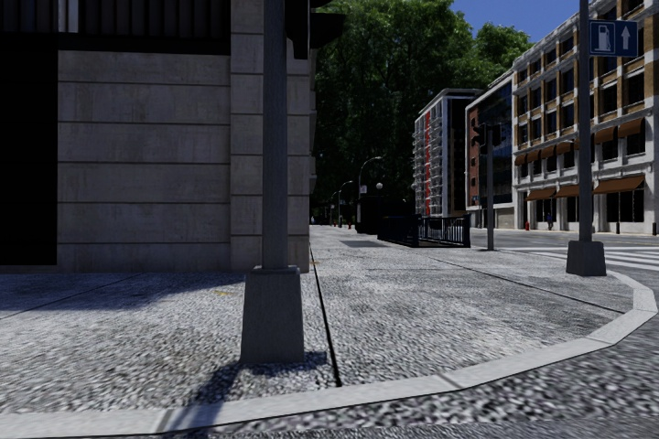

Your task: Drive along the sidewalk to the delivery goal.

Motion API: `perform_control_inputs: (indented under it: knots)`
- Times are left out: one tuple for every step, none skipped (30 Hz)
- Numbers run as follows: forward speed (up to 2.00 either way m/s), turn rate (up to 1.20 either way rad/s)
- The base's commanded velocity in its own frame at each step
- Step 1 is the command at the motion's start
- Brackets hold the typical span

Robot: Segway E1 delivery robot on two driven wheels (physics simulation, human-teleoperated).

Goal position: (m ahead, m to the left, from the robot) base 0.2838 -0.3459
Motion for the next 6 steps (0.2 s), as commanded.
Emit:
perform_control_inputs:
  knots:
    - [0.00, 0.00]
    - [0.00, 0.00]
    - [0.00, 0.00]
    - [0.00, 0.00]
    - [0.00, 0.00]
    - [0.00, 0.00]
